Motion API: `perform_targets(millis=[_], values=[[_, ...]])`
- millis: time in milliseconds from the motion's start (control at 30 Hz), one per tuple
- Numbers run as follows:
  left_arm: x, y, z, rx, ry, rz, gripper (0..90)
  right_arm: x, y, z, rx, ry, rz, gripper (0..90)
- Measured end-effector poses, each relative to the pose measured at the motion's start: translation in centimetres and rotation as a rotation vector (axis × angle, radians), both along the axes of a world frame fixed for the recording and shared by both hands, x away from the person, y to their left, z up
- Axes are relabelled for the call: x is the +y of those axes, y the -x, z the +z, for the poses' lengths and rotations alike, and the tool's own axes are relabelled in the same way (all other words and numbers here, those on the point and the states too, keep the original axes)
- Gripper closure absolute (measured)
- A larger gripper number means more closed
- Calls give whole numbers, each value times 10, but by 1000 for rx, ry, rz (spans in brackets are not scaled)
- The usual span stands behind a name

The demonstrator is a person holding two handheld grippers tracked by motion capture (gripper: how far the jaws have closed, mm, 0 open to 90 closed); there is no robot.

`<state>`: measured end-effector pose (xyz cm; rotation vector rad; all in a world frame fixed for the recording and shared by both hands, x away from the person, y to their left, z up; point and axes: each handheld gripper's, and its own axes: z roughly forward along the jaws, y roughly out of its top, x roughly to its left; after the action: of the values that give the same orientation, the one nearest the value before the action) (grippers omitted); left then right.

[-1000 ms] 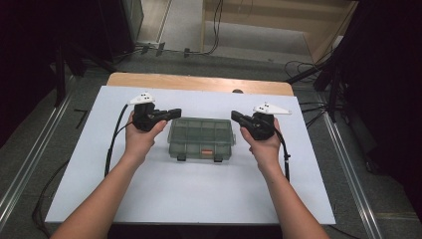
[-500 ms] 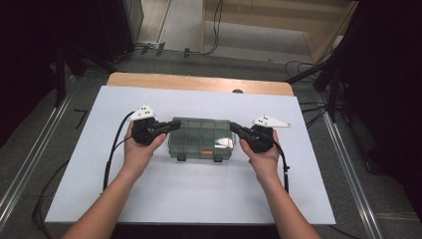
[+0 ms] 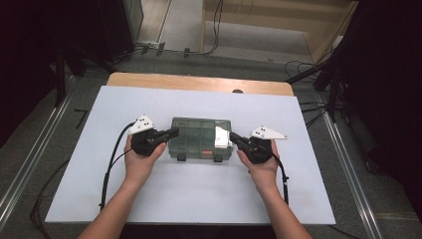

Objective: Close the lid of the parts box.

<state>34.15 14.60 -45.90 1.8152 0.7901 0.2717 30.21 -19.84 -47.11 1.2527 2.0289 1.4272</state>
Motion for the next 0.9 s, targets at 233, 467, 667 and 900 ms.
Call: perform_targets(millis=[233,467,667,900], values=[[2,6,-13,33,-6,6,900,1,5,-8,11,-8,-7,880],[1,13,-18,34,-16,6,900,5,11,-10,8,7,7,881],[3,16,-23,41,1,19,900,5,12,-17,20,12,3,881],[9,17,-26,46,-8,34,900,10,14,-21,30,23,7,881]])
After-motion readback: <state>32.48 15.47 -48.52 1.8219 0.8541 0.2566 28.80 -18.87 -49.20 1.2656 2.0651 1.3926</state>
